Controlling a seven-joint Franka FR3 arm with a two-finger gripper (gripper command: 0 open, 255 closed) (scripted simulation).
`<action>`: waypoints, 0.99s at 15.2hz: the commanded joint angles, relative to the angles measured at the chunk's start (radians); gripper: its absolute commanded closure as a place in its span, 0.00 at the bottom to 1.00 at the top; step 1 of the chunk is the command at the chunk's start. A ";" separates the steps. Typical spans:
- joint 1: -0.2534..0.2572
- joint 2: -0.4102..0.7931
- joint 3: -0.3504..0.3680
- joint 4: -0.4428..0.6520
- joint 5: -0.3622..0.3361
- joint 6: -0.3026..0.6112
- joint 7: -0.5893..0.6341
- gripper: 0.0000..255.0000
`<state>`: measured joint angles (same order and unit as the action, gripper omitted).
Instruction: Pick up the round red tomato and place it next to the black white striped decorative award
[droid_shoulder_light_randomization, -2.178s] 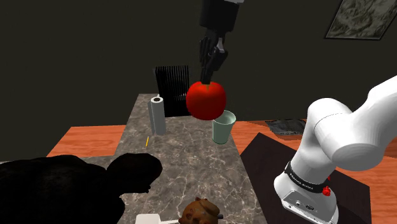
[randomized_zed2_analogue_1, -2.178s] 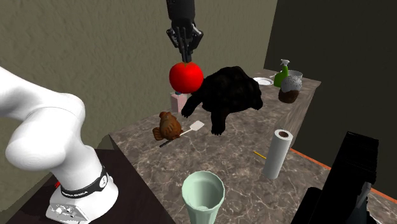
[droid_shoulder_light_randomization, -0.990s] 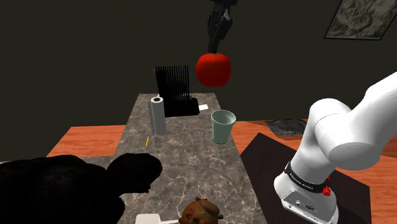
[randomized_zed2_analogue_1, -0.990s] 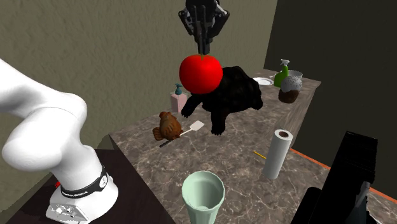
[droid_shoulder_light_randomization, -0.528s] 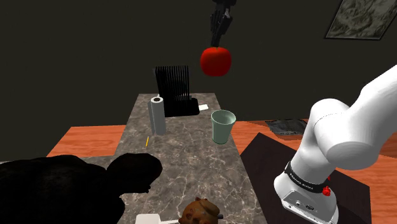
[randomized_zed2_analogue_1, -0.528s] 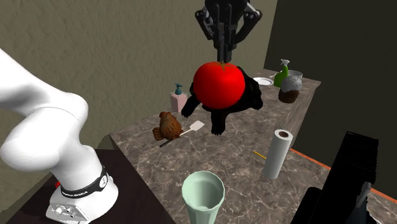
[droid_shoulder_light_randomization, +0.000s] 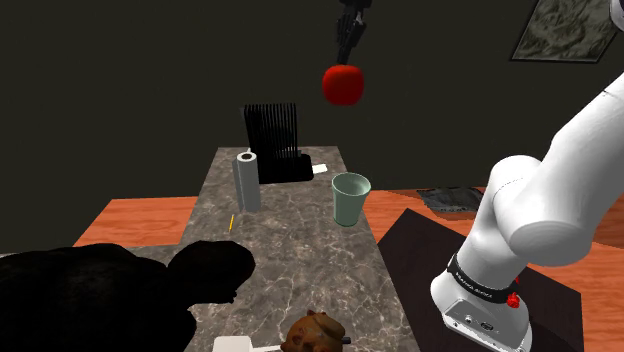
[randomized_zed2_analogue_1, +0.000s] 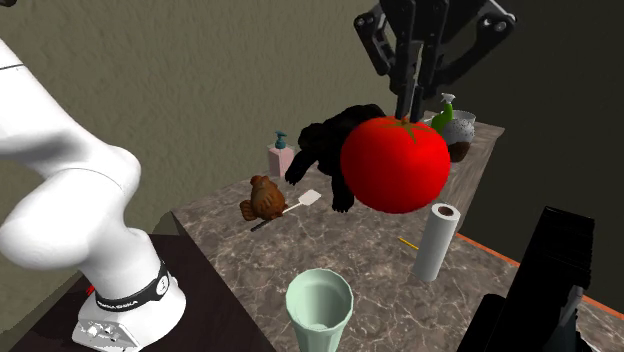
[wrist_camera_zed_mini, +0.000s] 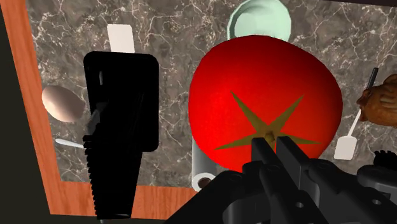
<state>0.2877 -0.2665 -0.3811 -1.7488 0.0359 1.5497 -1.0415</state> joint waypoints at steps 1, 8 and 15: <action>-0.011 0.055 -0.039 0.057 0.014 -0.009 -0.055 1.00; -0.088 0.304 -0.173 0.318 0.126 -0.075 -0.258 1.00; -0.134 0.391 -0.202 0.359 0.175 -0.053 -0.331 1.00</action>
<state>0.1530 0.1250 -0.5836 -1.3761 0.2113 1.4829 -1.3693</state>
